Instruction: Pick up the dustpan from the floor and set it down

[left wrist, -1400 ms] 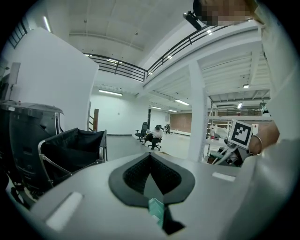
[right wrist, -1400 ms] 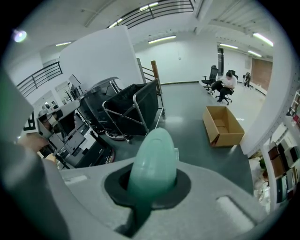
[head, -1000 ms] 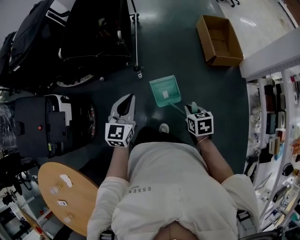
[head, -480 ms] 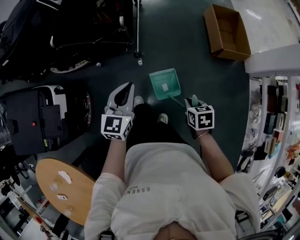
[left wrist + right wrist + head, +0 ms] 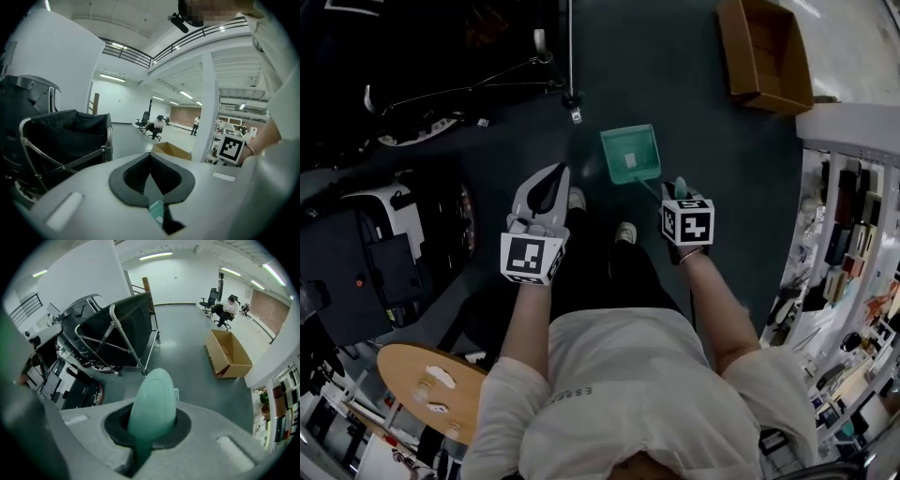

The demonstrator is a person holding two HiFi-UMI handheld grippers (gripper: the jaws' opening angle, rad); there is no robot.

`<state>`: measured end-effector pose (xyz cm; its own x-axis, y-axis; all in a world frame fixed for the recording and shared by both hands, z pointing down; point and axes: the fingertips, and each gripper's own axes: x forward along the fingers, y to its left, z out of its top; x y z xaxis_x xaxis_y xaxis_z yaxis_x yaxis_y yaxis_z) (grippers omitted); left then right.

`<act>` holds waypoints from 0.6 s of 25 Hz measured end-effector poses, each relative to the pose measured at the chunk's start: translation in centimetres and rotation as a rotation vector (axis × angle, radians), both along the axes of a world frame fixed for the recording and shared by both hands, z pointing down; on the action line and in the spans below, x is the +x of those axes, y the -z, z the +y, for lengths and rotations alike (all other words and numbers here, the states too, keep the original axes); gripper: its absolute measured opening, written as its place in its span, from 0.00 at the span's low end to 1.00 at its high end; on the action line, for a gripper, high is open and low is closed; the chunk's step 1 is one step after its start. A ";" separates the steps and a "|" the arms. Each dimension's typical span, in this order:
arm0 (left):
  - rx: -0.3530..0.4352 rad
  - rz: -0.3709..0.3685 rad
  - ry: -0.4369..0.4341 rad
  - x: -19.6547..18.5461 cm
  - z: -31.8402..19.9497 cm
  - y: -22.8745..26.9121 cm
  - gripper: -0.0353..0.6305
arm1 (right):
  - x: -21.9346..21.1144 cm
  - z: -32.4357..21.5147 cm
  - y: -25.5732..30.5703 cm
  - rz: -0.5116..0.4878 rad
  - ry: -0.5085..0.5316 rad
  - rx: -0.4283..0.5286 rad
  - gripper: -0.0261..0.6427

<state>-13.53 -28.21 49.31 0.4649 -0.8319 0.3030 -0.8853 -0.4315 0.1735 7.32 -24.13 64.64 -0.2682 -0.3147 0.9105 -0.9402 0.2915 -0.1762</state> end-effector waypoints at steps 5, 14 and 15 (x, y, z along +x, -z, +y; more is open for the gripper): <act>-0.051 0.019 0.035 -1.2 -2.2 -4.0 0.08 | -1.5 -3.3 -4.3 0.016 -0.023 -0.024 0.03; -0.140 0.076 0.054 -1.6 -2.0 -8.3 0.08 | -3.9 -4.7 -9.5 0.008 -0.057 -0.062 0.03; -0.145 0.078 0.050 -1.3 -2.0 -8.4 0.08 | -3.8 -4.5 -9.8 0.011 -0.062 -0.066 0.03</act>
<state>-14.82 -30.25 57.67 0.4507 -0.8048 0.3863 -0.8864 -0.3522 0.3003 3.56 -28.64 74.40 -0.2399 -0.2701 0.9325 -0.9582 0.2204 -0.1827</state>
